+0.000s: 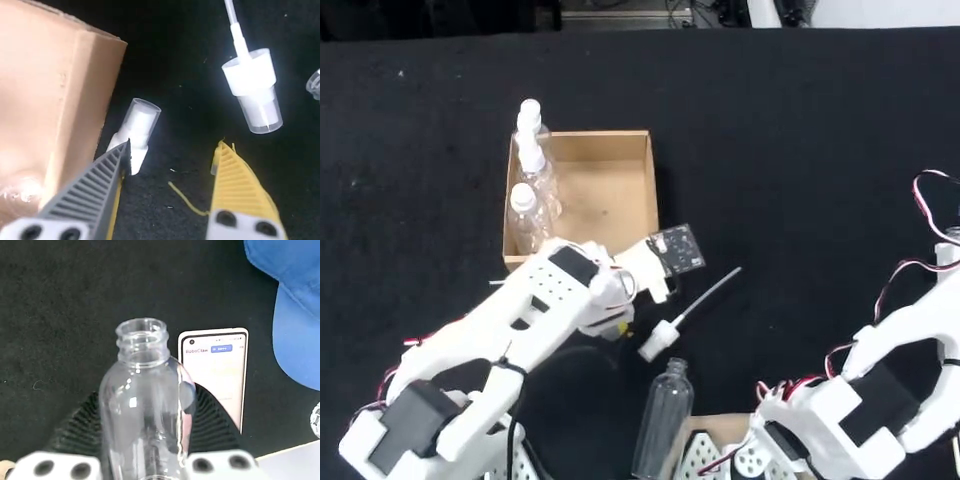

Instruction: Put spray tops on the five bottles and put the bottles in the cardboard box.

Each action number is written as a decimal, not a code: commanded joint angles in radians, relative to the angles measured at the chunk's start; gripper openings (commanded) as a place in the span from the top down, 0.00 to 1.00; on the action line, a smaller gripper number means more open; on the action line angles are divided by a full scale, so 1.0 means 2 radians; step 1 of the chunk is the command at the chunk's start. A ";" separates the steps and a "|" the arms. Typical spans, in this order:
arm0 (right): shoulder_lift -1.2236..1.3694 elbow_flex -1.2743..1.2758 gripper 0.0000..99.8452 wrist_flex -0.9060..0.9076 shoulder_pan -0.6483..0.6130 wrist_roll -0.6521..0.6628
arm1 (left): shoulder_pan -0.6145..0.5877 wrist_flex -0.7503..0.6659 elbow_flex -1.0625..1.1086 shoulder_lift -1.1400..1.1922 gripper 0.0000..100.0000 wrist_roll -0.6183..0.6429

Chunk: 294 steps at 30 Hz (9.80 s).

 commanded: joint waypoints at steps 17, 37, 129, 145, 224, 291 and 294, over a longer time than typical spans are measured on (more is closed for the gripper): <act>-0.033 -0.004 0.97 -0.001 0.010 0.028 | 0.003 0.083 -0.028 0.011 0.76 -0.040; -0.033 -0.004 0.97 -0.001 0.010 0.028 | -0.017 -0.002 -0.020 0.017 0.75 -0.106; -0.044 -0.095 0.97 0.057 -0.031 -0.050 | 0.007 0.233 -0.175 0.092 0.96 0.144; -0.291 0.069 0.97 0.004 -0.286 -0.302 | -0.009 0.192 -0.182 -0.292 0.96 0.144; -0.667 0.704 0.97 -0.582 -0.710 -0.381 | -0.021 -0.301 -0.087 -0.453 0.96 0.370; -0.184 0.546 0.97 -0.875 -0.639 -0.430 | -0.446 -0.335 0.133 -0.305 0.77 0.373; -0.153 0.583 0.97 -0.993 -0.652 -0.430 | -0.451 -0.437 0.213 -0.306 0.77 0.374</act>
